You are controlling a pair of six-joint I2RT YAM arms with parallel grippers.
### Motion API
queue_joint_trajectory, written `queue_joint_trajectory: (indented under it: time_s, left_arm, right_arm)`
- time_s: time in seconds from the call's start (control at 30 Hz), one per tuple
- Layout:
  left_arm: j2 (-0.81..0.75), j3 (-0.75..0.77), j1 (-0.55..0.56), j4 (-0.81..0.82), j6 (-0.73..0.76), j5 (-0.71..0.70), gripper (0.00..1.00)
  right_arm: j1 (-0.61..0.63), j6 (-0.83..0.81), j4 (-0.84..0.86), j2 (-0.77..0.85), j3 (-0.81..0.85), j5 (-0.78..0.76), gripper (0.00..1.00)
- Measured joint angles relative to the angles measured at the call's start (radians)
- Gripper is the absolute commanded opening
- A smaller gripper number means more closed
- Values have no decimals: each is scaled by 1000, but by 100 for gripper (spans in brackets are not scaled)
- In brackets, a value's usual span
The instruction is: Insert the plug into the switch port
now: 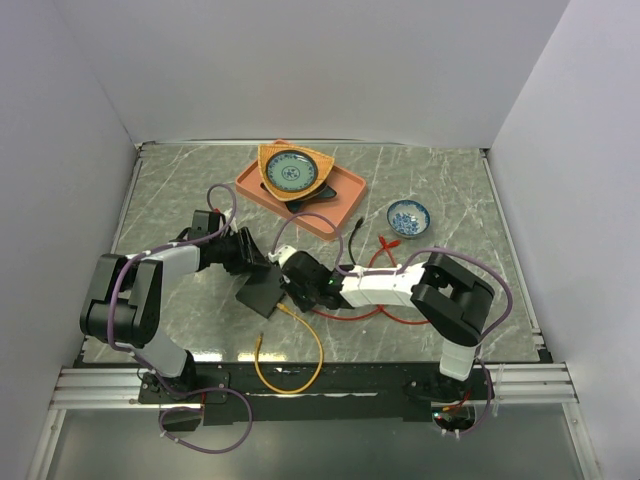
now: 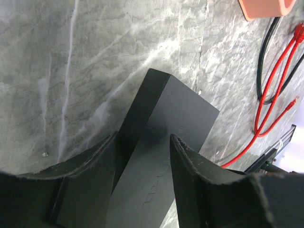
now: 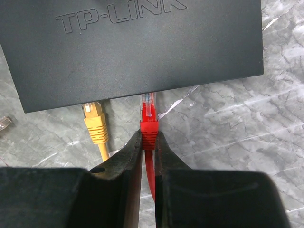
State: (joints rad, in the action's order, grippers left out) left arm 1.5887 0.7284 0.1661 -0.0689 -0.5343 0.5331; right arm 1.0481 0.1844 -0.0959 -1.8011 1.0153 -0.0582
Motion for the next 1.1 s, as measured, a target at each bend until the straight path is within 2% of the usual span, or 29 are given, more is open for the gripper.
queue_joint_trajectory:
  time_s: [0.17, 0.47, 0.83, 1.1]
  left_arm:
    - [0, 0, 0, 1, 0, 0, 52]
    - [12, 0, 2, 8, -3, 2, 61]
    - [11, 0, 4, 9, -5, 0, 60]
    - [11, 0, 4, 9, -6, 0, 59]
  right_arm:
    - [10, -8, 0, 0, 0, -14, 0]
    - [30, -12, -3, 0, 0, -57, 0]
    - [45, 9, -21, 2, 2, -106, 0]
    - [51, 0, 6, 62, -74, -56, 0]
